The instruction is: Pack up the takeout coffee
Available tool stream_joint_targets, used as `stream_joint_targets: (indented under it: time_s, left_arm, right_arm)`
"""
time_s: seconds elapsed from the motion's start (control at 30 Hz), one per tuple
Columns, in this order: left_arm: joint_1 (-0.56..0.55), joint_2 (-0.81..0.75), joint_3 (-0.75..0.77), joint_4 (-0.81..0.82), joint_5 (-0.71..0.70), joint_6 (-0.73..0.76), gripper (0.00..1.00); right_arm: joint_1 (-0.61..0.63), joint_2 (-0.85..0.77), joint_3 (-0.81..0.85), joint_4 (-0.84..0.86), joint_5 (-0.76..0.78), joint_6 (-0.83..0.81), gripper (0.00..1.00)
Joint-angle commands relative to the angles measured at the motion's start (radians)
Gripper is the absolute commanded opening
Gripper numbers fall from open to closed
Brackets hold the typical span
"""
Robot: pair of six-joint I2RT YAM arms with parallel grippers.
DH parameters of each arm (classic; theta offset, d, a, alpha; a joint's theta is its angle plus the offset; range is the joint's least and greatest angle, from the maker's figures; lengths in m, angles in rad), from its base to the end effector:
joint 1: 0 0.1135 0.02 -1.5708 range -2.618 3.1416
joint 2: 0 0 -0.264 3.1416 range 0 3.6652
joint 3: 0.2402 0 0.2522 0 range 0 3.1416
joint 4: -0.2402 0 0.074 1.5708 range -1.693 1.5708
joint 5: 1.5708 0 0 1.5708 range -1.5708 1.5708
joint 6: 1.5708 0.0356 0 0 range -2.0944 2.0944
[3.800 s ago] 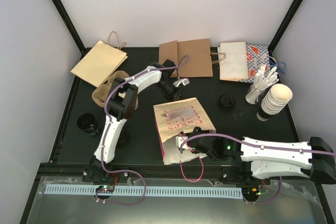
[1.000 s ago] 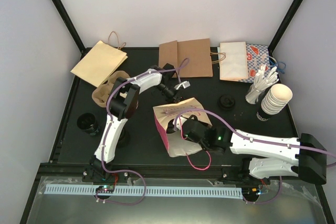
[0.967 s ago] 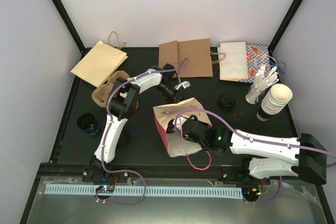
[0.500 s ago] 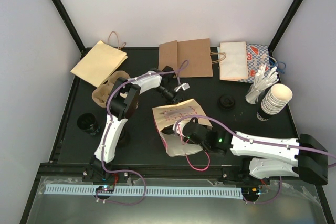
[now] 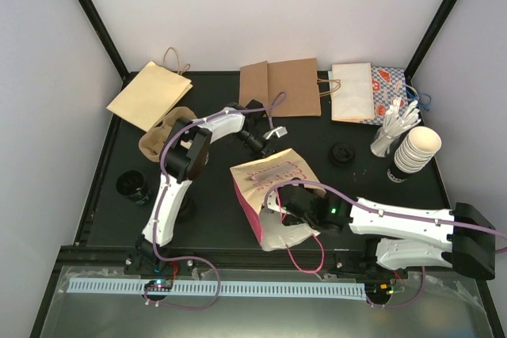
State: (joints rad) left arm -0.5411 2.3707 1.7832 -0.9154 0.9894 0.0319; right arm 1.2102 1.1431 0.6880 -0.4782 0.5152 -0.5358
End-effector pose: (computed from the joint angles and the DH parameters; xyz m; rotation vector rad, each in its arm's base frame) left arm 0.3728 -0.2588 0.1183 -0.7848 -2.4944 1.3873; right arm 0.0938 0.1991 0.2156 -1.6769 1.6740 -0.3291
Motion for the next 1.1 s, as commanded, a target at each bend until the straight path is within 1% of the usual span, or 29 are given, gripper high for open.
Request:
stream_joint_targets:
  time_s: [0.0,0.1,0.2,0.43,0.6,1.07]
  left_arm:
    - [-0.029,-0.051,-0.011,-0.033,0.018,0.006,0.02]
    - [-0.030,-0.053,-0.012,-0.031,0.021,0.006,0.02]
    - [-0.030,-0.051,-0.011,-0.030,0.022,0.005,0.02]
    - [-0.030,-0.049,-0.007,-0.031,0.023,0.005,0.02]
    - [-0.031,-0.043,-0.005,-0.030,0.041,0.006,0.02]
    - [-0.036,-0.029,-0.004,-0.026,0.100,0.021,0.02]
  right_arm:
    - [-0.008,-0.019,0.019,-0.028,-0.045,-0.003,1.00]
    - [-0.008,-0.011,0.017,-0.029,-0.054,-0.015,0.98]
    - [-0.008,0.007,0.015,-0.023,-0.018,-0.022,0.96]
    - [-0.008,0.020,0.014,-0.038,0.012,-0.026,0.86]
    - [-0.008,0.025,-0.020,0.012,0.063,-0.040,0.79]
    - [-0.008,0.061,-0.049,0.035,0.083,-0.043,0.76]
